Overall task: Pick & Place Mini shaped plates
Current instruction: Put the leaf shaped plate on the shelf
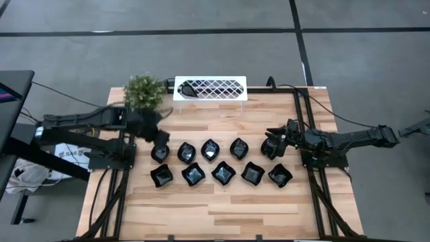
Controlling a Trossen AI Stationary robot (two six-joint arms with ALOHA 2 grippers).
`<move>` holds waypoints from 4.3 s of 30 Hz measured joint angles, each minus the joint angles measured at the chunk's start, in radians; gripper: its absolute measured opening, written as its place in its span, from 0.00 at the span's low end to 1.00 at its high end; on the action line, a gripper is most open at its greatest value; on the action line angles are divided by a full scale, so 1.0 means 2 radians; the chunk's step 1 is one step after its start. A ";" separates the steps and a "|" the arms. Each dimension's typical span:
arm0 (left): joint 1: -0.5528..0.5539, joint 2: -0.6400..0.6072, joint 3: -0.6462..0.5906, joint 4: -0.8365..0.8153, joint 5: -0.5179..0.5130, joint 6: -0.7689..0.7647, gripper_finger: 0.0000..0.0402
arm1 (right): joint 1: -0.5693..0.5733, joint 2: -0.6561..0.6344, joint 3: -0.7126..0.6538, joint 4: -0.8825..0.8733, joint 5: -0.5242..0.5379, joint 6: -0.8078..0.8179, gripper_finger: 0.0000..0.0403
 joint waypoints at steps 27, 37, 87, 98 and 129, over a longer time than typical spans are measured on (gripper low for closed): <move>0.004 0.000 -0.223 -0.003 -0.054 -0.196 0.29 | 0.000 0.000 0.000 0.000 -0.001 0.000 0.30; 0.052 0.000 -0.247 0.020 -0.041 -0.203 0.40 | 0.000 0.000 0.000 0.000 -0.001 0.000 0.30; 0.096 0.007 -0.279 0.072 -0.017 -0.207 0.17 | 0.000 0.000 0.000 0.000 -0.001 0.000 0.30; 0.096 0.006 -0.279 0.074 -0.033 -0.207 0.03 | 0.000 0.000 0.000 0.000 -0.001 0.000 0.30; 0.096 -0.205 -0.278 0.194 0.024 -0.167 0.01 | 0.000 0.000 0.000 0.130 -0.001 0.166 0.30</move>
